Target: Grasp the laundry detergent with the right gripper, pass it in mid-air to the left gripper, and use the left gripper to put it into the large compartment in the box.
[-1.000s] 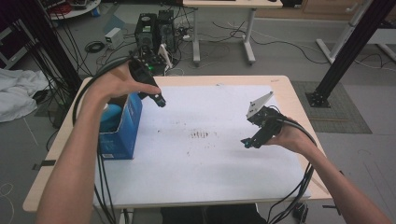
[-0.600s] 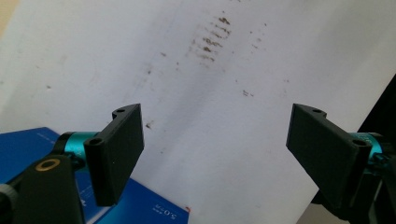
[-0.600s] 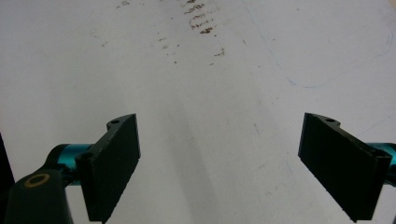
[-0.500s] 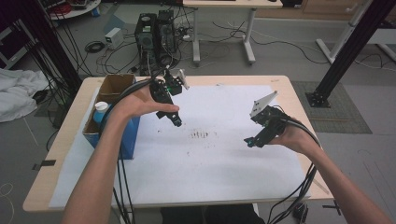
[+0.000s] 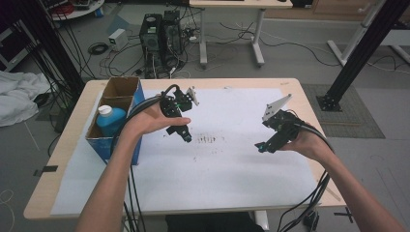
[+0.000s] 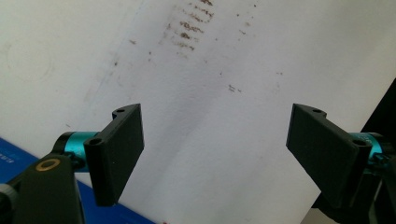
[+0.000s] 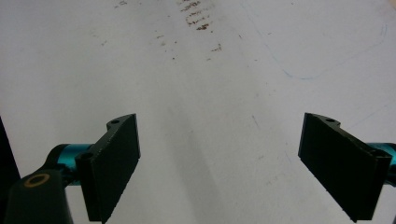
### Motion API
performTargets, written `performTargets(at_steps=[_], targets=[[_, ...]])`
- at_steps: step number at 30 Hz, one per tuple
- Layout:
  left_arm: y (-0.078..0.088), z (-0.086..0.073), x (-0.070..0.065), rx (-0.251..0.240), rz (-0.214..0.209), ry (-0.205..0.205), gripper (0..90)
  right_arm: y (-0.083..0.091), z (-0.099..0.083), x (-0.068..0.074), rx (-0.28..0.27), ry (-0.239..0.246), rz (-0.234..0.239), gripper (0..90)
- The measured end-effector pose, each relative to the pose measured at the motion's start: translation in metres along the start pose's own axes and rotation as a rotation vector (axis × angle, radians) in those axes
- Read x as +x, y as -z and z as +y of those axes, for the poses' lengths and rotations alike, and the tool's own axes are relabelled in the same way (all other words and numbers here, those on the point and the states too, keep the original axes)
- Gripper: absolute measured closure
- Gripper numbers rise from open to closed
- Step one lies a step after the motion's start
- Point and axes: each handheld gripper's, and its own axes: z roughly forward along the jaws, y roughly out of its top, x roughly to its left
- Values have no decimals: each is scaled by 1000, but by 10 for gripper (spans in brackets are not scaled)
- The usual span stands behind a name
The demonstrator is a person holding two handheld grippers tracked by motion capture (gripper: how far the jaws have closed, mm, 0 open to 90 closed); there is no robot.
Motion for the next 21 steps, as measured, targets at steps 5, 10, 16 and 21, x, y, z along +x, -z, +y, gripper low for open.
performTargets(at_steps=[5,10,16,21], targets=[[-2,-2,-2,-20,1,10,192,1,0,-1,-9,-9,-2,120],[-7,-5,-3,-8,-4,9,192,2,2,0,-8,-12,-5,120],[-9,-6,-4,1,-9,8,192,3,3,1,-6,-9,-10,120],[-10,-5,-4,5,-10,3,192,3,2,1,-7,-15,-12,120]])
